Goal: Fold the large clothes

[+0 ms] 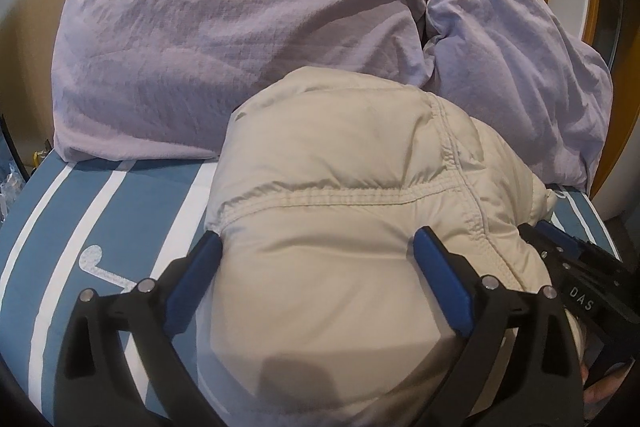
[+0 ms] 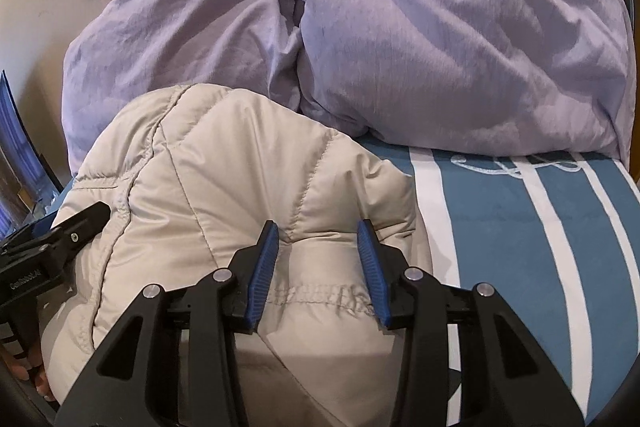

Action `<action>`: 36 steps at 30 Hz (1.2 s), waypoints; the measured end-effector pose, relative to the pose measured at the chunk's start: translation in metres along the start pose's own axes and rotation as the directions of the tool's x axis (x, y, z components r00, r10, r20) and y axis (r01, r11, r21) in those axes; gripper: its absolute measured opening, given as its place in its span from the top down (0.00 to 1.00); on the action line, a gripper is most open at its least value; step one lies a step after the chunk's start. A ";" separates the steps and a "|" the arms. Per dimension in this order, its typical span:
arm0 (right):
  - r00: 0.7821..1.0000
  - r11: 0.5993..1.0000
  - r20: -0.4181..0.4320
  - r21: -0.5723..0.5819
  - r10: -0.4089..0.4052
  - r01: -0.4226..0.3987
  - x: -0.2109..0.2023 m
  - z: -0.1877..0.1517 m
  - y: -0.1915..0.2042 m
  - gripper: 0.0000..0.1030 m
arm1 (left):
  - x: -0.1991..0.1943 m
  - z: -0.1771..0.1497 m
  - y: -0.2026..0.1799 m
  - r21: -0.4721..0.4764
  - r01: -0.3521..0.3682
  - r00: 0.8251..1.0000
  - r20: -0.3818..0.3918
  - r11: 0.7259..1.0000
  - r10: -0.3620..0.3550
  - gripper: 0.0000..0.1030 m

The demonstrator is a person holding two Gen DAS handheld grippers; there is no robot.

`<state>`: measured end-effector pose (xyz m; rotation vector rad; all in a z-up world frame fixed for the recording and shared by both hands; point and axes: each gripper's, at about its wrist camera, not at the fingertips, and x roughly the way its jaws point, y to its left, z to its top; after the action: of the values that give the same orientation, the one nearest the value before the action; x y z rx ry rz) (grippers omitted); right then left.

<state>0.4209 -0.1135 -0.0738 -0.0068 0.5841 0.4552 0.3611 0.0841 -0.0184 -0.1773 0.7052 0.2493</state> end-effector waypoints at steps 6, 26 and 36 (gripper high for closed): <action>1.000 1.000 0.000 0.003 0.003 -0.003 0.006 -0.003 -0.001 0.59 | 0.003 -0.002 -0.001 0.003 -0.004 1.000 0.014 1.000 0.004 0.06; 0.999 0.999 0.009 0.041 -0.033 0.033 -0.030 -0.006 -0.010 0.20 | -0.027 -0.011 0.013 -0.050 0.010 1.000 0.000 0.999 -0.010 0.03; 1.000 0.999 -0.028 0.054 0.009 -0.008 -0.113 -0.053 -0.018 0.01 | -0.098 -0.064 0.012 0.039 -0.042 0.998 -0.036 0.998 0.043 0.02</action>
<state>0.3168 -0.1834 -0.0597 0.0406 0.6240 0.4484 0.2458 0.0639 -0.0030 -0.1312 0.7498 0.2736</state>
